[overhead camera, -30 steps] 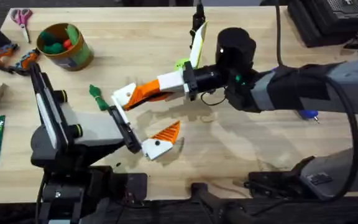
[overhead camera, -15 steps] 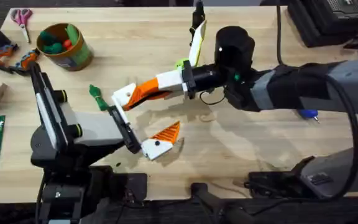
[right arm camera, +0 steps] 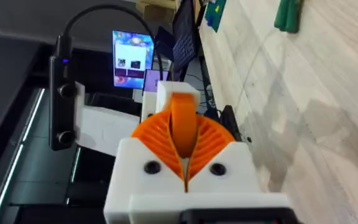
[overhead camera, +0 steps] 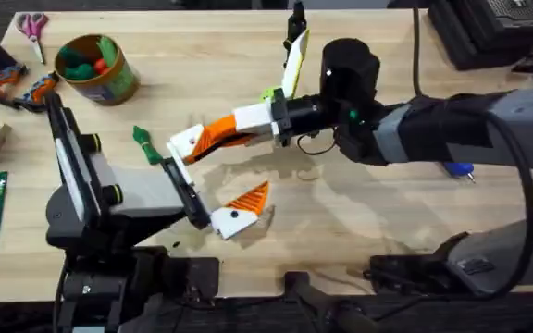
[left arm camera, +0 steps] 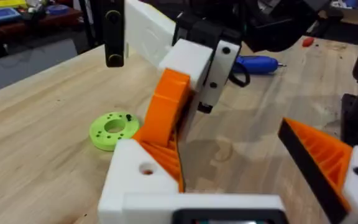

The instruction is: Pick up the gripper from the table and insert it into the empty holder that is missing its gripper. Then pick up a screw, insert it into the mounting hole, and use the screwdriver to tighten it. Finally, clean up the table by picking up the vegetable and placing it into the bucket.

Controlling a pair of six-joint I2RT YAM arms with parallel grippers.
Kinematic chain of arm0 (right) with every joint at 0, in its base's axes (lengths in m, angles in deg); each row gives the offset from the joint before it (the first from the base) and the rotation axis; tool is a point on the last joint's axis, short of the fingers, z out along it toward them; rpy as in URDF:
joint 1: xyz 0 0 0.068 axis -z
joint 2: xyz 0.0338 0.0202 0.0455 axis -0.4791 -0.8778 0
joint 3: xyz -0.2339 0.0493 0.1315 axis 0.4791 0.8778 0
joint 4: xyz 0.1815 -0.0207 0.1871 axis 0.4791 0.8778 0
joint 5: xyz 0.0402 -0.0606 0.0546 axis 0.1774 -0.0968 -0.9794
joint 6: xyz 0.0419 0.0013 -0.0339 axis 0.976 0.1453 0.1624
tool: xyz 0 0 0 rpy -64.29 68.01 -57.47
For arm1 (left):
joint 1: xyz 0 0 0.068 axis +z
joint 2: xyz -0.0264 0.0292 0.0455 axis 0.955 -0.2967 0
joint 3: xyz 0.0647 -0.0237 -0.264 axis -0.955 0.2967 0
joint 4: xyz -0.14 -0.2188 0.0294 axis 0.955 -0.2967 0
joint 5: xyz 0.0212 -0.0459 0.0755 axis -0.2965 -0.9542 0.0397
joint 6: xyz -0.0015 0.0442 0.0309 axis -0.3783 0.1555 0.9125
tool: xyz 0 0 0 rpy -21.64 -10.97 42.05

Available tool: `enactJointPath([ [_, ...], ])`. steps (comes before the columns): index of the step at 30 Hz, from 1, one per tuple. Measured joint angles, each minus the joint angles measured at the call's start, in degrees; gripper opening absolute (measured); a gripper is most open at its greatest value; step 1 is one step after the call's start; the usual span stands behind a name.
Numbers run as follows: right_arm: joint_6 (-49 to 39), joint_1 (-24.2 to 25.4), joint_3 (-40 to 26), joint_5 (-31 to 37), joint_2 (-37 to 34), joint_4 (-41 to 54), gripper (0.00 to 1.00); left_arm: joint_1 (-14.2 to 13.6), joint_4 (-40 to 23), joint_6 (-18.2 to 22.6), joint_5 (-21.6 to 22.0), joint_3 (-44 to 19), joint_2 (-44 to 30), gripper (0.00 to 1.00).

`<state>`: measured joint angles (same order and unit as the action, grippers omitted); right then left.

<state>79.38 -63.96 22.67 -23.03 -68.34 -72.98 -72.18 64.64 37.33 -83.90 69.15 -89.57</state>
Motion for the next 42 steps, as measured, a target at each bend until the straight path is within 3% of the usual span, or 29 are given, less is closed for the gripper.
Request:
enactJointPath([
  [20,0.0,-2.3,0.0,5.2,0.0,-0.3,0.008,0.5,0.1,-1.2,1.4,0.0,0.0,0.986],
  [42,1.9,-1.0,0.0,1.4,0.0,0.0,0.077,0.5,0.0,-0.8,-0.1,0.0,0.0,0.986],
])
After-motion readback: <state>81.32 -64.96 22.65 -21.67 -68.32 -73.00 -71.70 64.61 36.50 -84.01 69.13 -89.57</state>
